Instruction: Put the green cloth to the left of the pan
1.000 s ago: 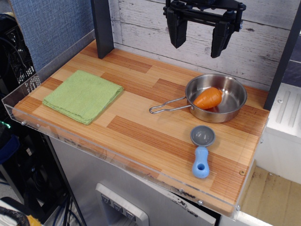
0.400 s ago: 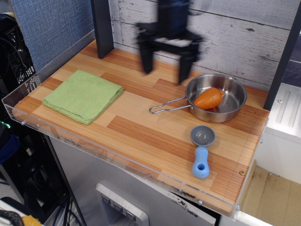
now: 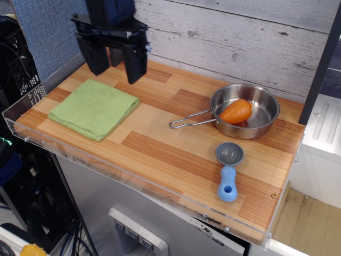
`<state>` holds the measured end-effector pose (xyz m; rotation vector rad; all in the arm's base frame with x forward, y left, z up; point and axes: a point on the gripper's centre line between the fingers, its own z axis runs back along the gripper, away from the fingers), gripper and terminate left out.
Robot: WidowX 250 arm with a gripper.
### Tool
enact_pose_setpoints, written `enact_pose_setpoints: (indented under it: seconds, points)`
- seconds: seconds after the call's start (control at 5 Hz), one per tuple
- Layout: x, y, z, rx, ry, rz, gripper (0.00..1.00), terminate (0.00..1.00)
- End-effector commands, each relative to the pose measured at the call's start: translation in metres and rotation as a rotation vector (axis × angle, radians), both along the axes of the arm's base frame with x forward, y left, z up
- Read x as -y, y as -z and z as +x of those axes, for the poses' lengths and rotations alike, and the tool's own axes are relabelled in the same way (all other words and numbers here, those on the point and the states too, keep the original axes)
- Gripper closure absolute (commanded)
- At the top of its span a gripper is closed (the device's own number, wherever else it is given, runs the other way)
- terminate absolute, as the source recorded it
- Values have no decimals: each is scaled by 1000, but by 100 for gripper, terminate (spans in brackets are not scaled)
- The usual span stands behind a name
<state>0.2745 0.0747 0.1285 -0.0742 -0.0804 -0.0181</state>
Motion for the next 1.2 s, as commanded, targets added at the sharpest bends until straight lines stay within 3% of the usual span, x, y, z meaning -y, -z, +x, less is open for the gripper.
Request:
enact_pose_setpoints:
  seconds: [0.0, 0.2, 0.6, 1.0]
  points:
    - [-45, 0, 5, 16, -104, 138, 0, 0]
    - [-66, 12, 9, -11, -132, 167, 0, 0]
    - [-94, 45, 11, -61, -141, 150, 0, 0]
    - [-99, 69, 17, -74, -66, 129, 0, 0]
